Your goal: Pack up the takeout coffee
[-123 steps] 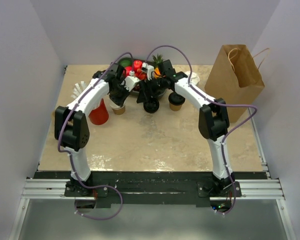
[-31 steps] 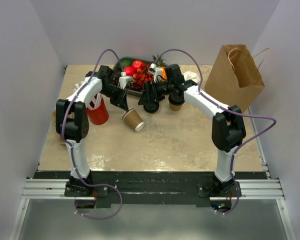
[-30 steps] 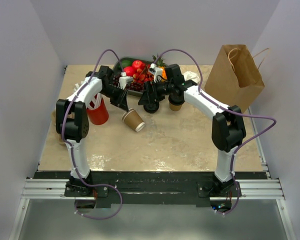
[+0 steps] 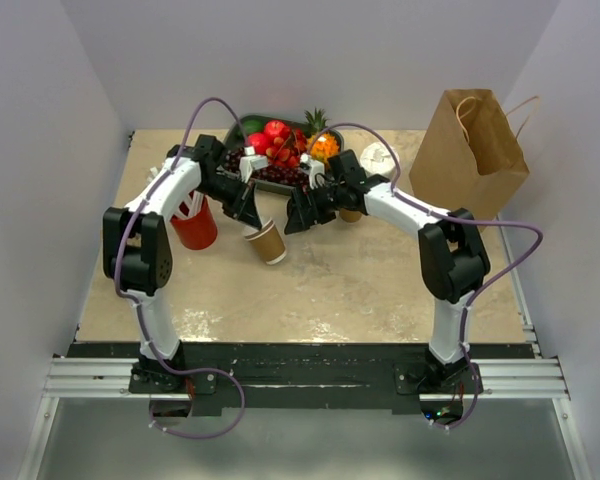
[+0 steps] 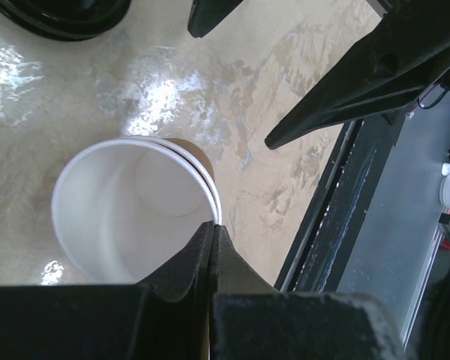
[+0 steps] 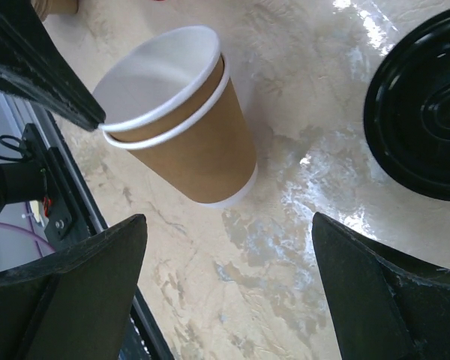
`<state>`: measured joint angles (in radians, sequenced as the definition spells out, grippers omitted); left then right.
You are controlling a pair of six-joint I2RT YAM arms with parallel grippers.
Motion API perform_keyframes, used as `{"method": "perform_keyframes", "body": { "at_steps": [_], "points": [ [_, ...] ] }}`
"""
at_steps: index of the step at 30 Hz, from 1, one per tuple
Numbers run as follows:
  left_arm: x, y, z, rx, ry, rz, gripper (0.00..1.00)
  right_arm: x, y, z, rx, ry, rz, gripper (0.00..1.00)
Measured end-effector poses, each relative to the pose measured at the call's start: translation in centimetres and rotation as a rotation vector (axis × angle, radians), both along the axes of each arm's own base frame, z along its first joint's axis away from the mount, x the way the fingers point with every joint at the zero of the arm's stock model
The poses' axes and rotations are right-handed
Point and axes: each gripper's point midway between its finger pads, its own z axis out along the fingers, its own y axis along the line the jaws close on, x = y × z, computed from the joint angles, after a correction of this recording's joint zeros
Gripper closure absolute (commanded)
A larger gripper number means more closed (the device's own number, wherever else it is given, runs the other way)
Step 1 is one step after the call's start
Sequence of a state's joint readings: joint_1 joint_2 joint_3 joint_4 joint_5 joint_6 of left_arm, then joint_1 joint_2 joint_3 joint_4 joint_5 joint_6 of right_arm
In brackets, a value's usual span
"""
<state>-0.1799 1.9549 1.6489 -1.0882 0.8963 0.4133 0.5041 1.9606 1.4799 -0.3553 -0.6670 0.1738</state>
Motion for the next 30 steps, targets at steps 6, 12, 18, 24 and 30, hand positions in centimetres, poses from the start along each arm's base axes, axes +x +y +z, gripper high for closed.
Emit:
{"method": "perform_keyframes", "body": {
  "at_steps": [6,12,18,24,30],
  "points": [
    [-1.4,-0.9,0.8,0.009,-0.034,-0.035,1.0,-1.3,1.1,0.6,0.017,-0.007,0.037,0.04],
    [-2.4,-1.5,1.3,0.026,-0.076,-0.067,1.0,-1.8,2.0,0.8,0.031,-0.008,0.05,0.04],
    [-3.6,-1.9,0.5,0.045,-0.067,-0.097,1.0,-2.0,2.0,0.5,0.03,0.01,0.041,0.04],
    [-3.9,-2.2,0.5,0.051,-0.073,-0.109,0.82,-2.1,2.0,0.5,0.031,0.013,0.039,0.04],
    [-4.5,-1.9,0.5,0.05,-0.104,-0.136,0.68,-2.4,1.8,-0.2,0.02,0.027,0.039,0.04]
  ]
}}
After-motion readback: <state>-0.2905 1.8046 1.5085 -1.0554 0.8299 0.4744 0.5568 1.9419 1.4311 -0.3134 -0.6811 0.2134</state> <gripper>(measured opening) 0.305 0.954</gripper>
